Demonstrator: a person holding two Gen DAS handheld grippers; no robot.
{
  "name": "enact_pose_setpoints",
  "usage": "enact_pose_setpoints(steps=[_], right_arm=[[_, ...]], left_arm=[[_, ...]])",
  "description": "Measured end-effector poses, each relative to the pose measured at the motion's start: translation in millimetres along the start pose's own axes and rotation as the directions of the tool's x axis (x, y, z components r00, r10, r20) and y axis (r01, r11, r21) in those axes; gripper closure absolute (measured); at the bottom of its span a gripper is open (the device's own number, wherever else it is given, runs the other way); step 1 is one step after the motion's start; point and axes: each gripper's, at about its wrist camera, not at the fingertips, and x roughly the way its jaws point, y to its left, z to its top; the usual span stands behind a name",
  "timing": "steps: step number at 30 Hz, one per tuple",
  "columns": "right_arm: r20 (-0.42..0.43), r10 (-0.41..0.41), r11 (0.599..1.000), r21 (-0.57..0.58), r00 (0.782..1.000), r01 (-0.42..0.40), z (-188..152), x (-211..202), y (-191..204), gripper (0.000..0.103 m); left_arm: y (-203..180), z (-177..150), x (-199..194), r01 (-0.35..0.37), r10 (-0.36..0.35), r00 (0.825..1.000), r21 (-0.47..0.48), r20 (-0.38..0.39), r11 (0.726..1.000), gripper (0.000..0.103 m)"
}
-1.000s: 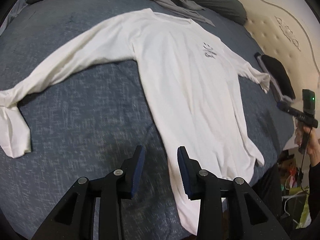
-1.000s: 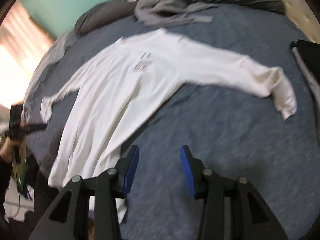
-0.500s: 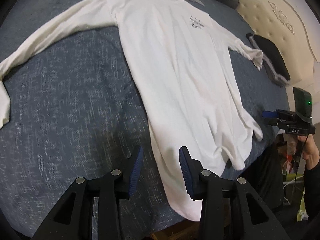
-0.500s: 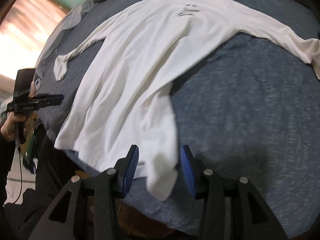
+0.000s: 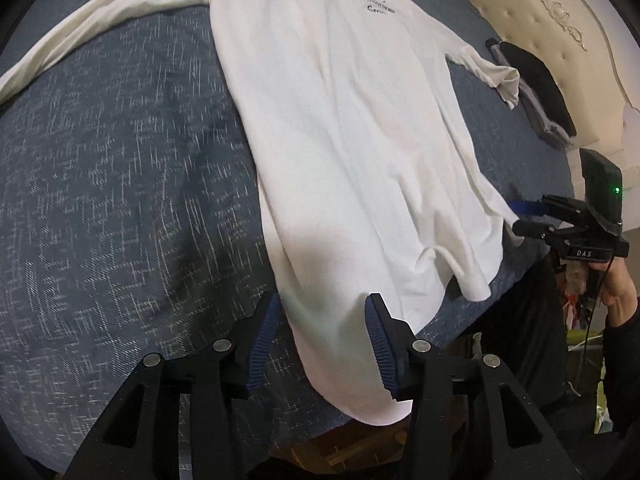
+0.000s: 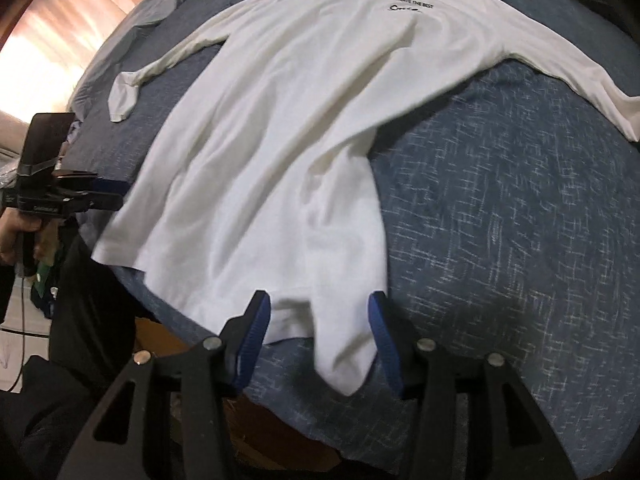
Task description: Fold clothes
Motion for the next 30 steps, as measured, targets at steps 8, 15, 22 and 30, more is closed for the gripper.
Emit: enact_pose_setpoints(steps=[8, 15, 22, 30], right_arm=[[0.009, -0.012, 1.000, 0.005, 1.000, 0.012, -7, 0, -13, 0.074], [0.036, -0.030, 1.000, -0.003, 0.999, 0.030, -12, -5, -21, 0.097], [0.118, -0.012, 0.996, 0.084, 0.993, 0.002, -16, -34, -50, 0.098], [0.114, -0.042, 0.976, 0.218, 0.993, 0.016, -31, -38, -89, 0.098]], left_arm=[[11, -5, -2, -0.017, 0.017, 1.000, -0.022, -0.001, 1.000, 0.054], [15, -7, -5, -0.007, 0.007, 1.000, -0.025, 0.002, 1.000, 0.053], [22, -10, -11, -0.003, 0.004, 1.000, -0.036, 0.011, 0.999, 0.052], [25, -15, -12, 0.003, -0.003, 1.000, -0.036, 0.006, 0.999, 0.051]])
